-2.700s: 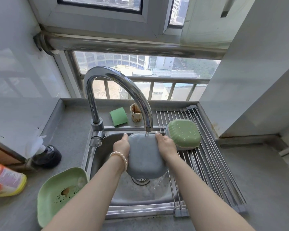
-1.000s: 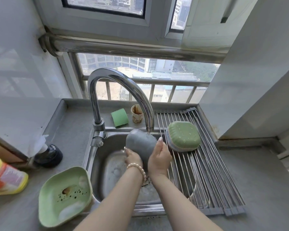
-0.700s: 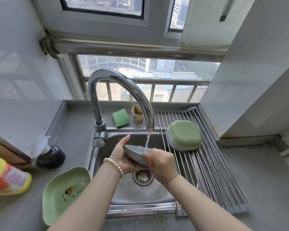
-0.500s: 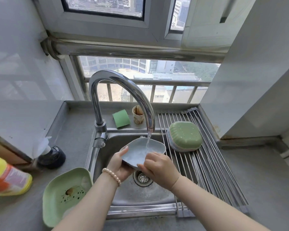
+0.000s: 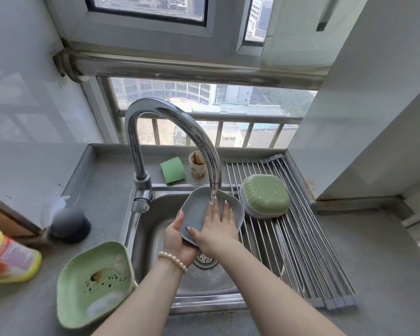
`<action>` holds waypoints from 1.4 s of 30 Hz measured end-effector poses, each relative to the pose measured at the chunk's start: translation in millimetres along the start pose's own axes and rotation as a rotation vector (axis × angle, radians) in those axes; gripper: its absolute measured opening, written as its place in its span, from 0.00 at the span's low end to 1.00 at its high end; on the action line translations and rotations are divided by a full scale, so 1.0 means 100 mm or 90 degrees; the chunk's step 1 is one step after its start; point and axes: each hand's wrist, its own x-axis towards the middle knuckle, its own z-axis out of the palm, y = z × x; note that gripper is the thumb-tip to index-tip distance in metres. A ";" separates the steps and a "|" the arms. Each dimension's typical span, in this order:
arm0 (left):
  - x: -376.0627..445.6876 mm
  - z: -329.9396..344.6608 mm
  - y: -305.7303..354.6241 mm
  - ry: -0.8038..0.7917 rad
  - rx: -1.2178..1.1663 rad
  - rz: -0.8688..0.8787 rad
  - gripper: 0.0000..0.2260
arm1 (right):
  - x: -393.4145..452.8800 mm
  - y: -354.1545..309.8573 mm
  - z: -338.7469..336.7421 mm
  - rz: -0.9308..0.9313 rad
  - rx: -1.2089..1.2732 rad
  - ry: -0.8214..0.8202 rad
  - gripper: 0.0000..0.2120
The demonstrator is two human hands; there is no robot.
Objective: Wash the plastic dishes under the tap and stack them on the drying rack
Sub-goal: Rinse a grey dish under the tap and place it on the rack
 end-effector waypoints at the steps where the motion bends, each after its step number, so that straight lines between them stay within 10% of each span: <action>1: -0.02 0.01 -0.01 -0.004 0.000 0.004 0.21 | 0.01 -0.05 0.01 -0.025 0.007 0.014 0.39; 18: 0.05 0.04 0.26 0.033 0.180 0.111 0.23 | -0.21 -0.20 -0.10 -0.363 0.203 -0.037 0.27; 25: 0.02 0.16 0.31 0.065 0.219 0.150 0.23 | -0.36 0.02 0.16 -0.338 0.423 0.093 0.24; 32: 0.06 0.12 0.33 0.182 0.245 0.230 0.29 | -0.24 0.18 0.39 -0.440 0.154 0.383 0.15; 42: -0.13 0.30 0.10 0.232 0.362 0.404 0.10 | -0.18 -0.04 0.32 -0.010 -0.081 0.123 0.40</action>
